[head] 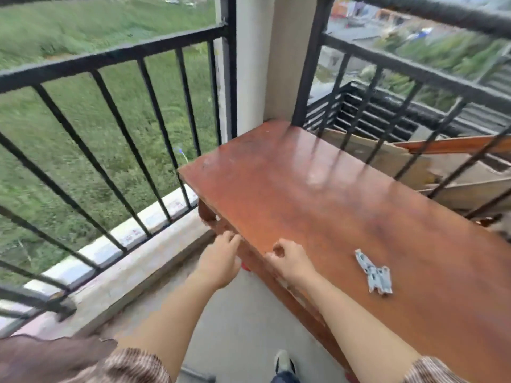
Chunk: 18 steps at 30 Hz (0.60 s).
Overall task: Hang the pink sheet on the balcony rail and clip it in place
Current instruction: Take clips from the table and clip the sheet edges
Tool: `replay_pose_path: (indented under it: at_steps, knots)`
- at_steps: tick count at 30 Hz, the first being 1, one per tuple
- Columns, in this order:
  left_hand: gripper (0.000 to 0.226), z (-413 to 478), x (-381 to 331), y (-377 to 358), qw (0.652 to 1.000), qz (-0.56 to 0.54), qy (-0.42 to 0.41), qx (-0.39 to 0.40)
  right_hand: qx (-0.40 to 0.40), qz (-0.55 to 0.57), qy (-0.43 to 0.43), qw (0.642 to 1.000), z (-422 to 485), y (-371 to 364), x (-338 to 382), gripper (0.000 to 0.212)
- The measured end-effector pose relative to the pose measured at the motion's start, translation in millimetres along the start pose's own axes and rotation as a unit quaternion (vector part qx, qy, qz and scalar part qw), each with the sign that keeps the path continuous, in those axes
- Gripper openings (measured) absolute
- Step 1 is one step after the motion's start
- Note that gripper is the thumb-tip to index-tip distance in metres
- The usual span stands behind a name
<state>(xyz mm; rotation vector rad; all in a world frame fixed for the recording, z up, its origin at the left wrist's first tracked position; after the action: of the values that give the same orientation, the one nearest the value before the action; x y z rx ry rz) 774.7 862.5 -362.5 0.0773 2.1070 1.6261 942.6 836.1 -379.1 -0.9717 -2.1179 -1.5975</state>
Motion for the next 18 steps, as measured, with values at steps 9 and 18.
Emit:
replay_pose_path:
  at_steps: [9,18]
  knots:
    - [0.055,72.1,-141.0,-144.6,0.991,-0.026,-0.013,0.127,-0.070,-0.050,-0.106,0.991,12.7,87.4,-180.7,0.021]
    - [0.064,95.2,-175.2,-193.8,0.992,0.017,0.039,0.117,-0.036,-0.244,-0.128,0.960,42.3,121.8,-260.1,0.039]
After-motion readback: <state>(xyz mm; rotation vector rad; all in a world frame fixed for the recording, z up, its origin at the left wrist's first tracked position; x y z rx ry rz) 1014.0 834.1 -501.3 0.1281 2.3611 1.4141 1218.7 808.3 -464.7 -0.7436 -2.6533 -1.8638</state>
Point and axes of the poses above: each hand's wrist, its own z-axis towards the middle knuckle, its own y-axis out of the back of the hand, x = y × z, the point moved 6 cm from there along z, towards the middle knuckle, and after that the axes turned 1 degree about z, right-handed, at the moved point
